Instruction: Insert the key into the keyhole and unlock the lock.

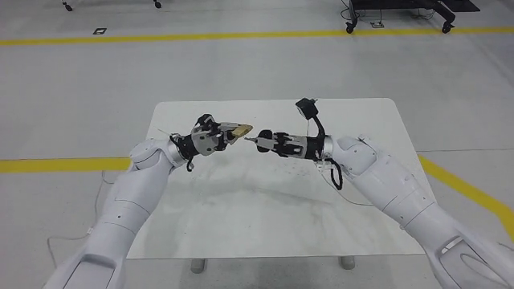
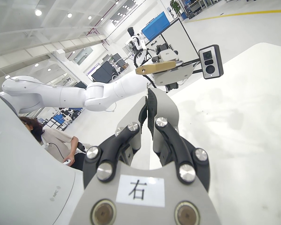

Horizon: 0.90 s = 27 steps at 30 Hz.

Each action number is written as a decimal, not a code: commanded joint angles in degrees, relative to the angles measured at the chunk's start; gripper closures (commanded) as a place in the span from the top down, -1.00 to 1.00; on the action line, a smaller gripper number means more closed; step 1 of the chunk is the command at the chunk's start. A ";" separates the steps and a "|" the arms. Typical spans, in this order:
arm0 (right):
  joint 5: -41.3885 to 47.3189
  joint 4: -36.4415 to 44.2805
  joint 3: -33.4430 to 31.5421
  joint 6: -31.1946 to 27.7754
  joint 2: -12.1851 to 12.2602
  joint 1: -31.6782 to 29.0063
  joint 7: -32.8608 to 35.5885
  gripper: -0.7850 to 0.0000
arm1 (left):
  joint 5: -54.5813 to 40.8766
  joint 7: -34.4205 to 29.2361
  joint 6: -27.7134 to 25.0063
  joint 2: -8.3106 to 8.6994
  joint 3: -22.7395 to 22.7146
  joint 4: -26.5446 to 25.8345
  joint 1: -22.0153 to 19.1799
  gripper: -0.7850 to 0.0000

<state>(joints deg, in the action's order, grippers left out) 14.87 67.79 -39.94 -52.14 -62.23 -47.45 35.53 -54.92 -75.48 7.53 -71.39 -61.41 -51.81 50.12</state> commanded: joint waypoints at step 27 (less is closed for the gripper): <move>1.91 2.60 -4.21 4.77 -0.81 -4.30 -2.03 -1.00 | 6.83 6.97 -13.16 -0.14 -1.42 -1.67 0.91 -1.00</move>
<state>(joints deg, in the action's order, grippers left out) 16.63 70.51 -44.15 -47.71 -62.97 -51.67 33.61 -48.16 -68.96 -4.94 -71.56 -62.58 -53.23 50.85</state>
